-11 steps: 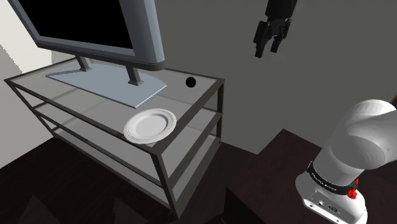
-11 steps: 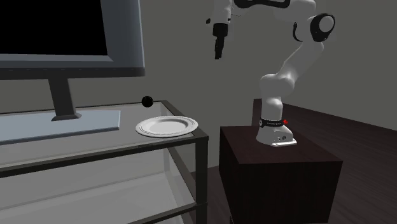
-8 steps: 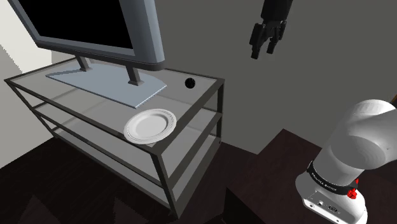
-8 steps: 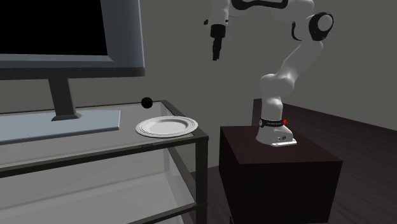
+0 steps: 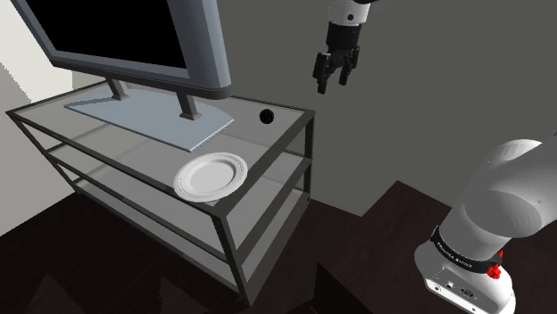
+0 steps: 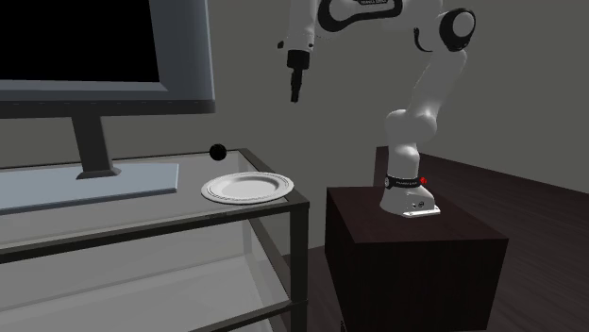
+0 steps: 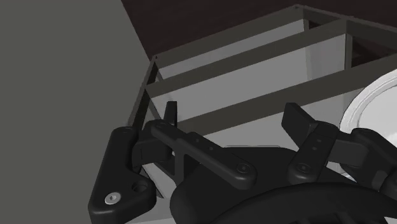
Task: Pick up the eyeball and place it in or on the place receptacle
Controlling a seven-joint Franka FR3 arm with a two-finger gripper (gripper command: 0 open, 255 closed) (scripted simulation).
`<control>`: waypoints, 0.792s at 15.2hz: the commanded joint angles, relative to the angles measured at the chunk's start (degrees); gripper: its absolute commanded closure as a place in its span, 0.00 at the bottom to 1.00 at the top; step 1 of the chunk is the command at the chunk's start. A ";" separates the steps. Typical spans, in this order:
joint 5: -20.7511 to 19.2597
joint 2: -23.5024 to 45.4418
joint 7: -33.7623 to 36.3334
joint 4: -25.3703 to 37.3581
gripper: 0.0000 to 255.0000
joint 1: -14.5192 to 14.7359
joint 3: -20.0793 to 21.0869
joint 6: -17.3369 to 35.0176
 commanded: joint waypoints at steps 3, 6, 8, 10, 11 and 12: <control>-1.05 7.76 0.81 2.96 0.00 0.04 1.15 5.81; -2.16 13.73 1.65 6.04 0.00 0.08 1.99 9.37; -3.07 17.79 2.30 8.49 0.00 0.12 2.49 11.41; -4.10 21.91 3.00 11.26 0.00 0.19 2.95 13.17; -4.65 23.99 3.37 12.76 0.00 0.23 3.15 13.94; -5.24 26.08 3.75 14.35 0.00 0.31 3.32 14.64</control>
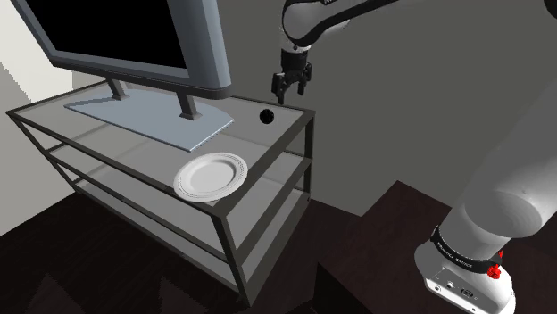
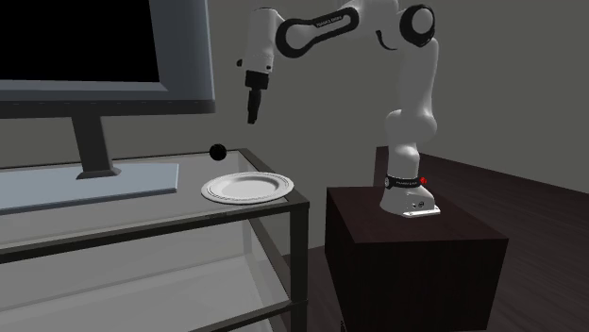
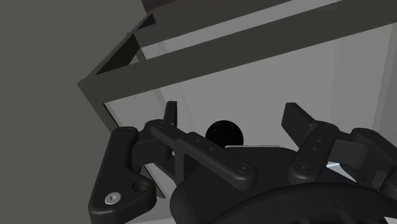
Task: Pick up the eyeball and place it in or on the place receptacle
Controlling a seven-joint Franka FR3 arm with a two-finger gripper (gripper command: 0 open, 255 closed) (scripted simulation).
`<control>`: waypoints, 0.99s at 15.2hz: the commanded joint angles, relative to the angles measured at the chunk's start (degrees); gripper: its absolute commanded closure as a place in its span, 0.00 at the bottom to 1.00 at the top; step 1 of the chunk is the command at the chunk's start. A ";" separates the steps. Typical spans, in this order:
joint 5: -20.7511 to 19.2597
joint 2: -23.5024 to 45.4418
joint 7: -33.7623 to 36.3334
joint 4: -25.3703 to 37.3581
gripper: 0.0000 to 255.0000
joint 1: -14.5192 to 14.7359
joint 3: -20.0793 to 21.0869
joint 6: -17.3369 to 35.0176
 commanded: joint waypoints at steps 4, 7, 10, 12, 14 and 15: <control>-3.05 10.38 1.82 8.44 0.00 0.55 0.65 2.87; -4.97 16.97 2.82 14.83 0.00 1.17 0.72 3.57; -5.84 20.27 3.23 17.65 0.00 1.53 0.60 4.26; -5.99 20.99 3.32 17.16 0.00 1.49 0.52 5.48; -6.14 21.75 3.42 16.72 0.00 1.45 0.43 6.68; -6.22 22.15 3.47 16.52 0.00 1.43 0.39 7.27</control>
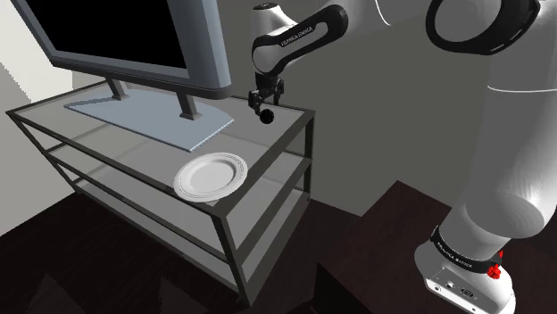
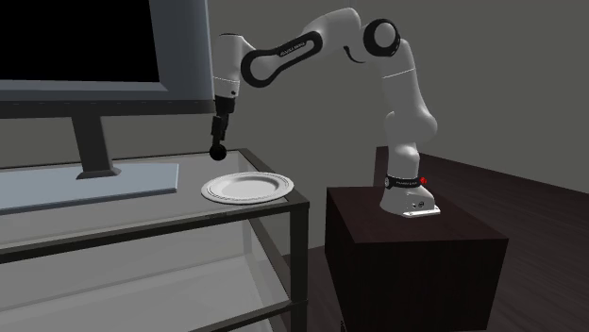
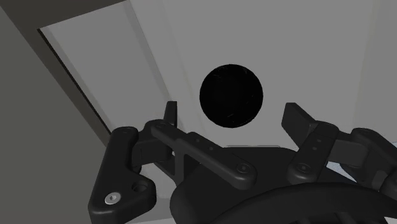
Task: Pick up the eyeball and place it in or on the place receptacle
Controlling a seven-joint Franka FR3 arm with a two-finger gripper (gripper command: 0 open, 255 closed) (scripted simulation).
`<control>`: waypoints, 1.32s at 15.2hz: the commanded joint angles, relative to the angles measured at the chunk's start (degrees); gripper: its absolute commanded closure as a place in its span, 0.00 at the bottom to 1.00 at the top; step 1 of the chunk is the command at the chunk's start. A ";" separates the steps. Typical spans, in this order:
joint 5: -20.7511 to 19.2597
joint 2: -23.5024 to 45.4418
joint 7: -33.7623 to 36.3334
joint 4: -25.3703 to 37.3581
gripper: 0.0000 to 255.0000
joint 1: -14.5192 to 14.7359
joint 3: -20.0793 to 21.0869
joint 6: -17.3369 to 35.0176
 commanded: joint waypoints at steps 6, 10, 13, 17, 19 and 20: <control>-0.21 0.98 0.15 -0.56 0.00 -0.04 -0.11 1.56; -0.21 0.98 0.15 -0.55 1.00 -0.04 -0.11 1.55; -0.21 0.97 0.14 -0.57 1.00 -0.04 -0.11 1.56; -0.21 0.98 0.14 -0.53 1.00 -0.04 -0.11 1.53; -0.21 0.98 0.15 -0.56 1.00 -0.04 -0.11 1.56; -0.12 0.74 0.03 -0.11 1.00 -0.04 -0.08 0.89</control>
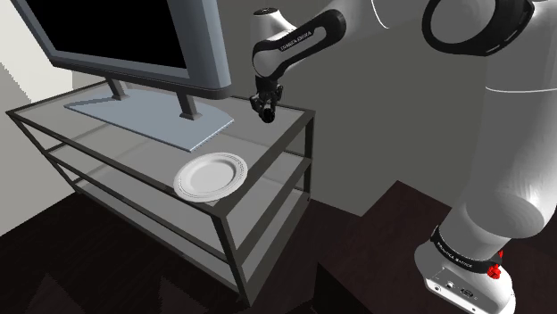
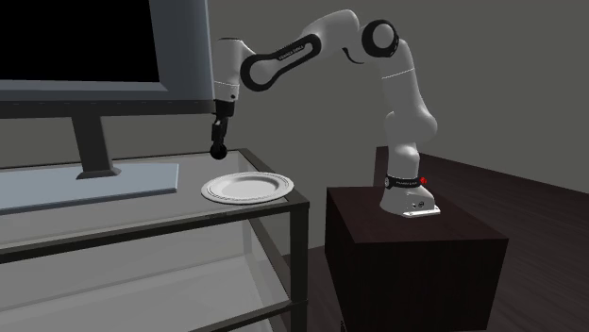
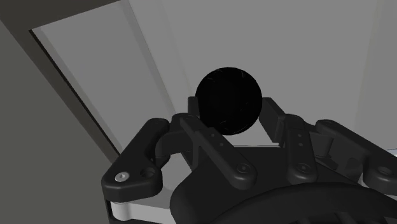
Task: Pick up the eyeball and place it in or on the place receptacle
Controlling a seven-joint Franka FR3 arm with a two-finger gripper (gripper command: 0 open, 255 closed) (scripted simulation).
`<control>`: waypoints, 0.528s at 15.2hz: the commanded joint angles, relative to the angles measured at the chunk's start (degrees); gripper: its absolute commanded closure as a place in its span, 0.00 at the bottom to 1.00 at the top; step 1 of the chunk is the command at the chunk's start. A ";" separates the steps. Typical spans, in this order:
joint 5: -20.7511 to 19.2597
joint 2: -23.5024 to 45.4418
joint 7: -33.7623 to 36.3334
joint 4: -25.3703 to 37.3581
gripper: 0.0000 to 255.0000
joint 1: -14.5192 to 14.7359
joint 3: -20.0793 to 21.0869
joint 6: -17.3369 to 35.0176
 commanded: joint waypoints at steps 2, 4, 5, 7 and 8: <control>0.22 -0.55 -0.29 1.24 1.00 -0.02 0.07 -1.78; 0.38 -0.94 -0.51 2.25 1.00 -0.02 0.12 -3.16; 0.46 -1.12 -0.61 2.77 1.00 -0.02 0.15 -3.85; 0.60 -1.44 -0.82 3.87 1.00 -0.01 0.19 -5.26; 0.67 -1.58 -0.92 4.44 1.00 -0.01 0.21 -5.96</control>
